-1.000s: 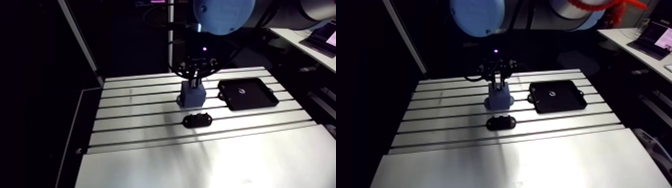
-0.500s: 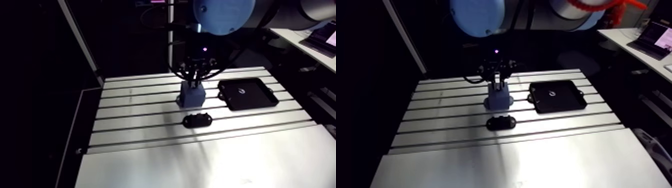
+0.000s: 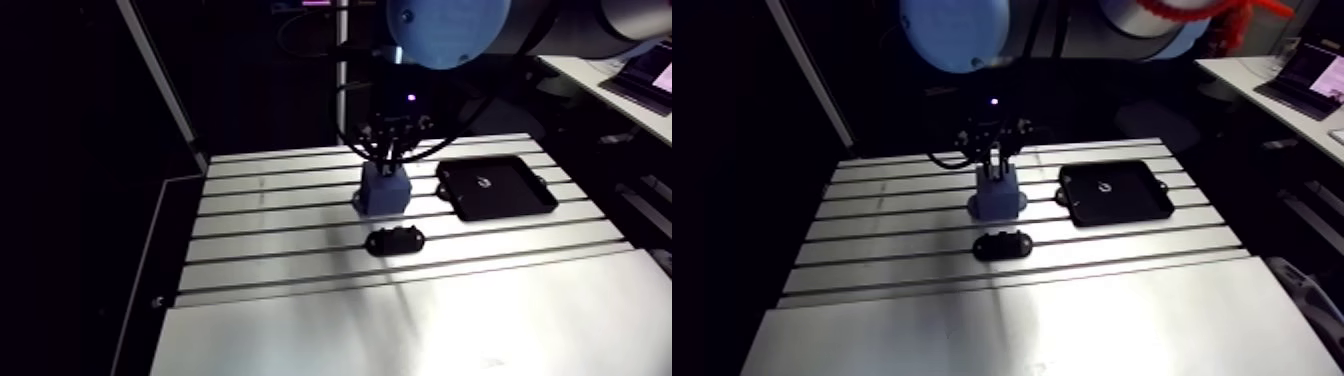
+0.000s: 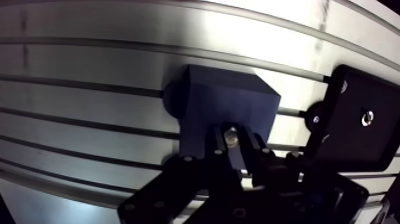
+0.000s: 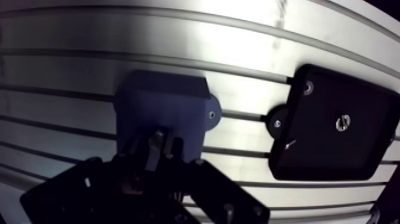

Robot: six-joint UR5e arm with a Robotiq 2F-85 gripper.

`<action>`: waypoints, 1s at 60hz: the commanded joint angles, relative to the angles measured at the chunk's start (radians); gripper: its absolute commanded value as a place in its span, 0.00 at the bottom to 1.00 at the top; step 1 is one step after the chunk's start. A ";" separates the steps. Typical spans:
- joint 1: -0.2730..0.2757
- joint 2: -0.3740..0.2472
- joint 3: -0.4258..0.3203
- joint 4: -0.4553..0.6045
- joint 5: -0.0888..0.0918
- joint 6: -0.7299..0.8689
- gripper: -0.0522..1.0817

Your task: Pick up the M10 bolt and insert it into the hex recess until seated.

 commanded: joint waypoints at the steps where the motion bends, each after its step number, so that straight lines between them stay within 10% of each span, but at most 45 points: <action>1: 0.001 0.000 -0.005 0.001 -0.001 -0.037 0.69; 60: 0.001 0.000 -0.009 0.027 -0.001 -0.203 0.69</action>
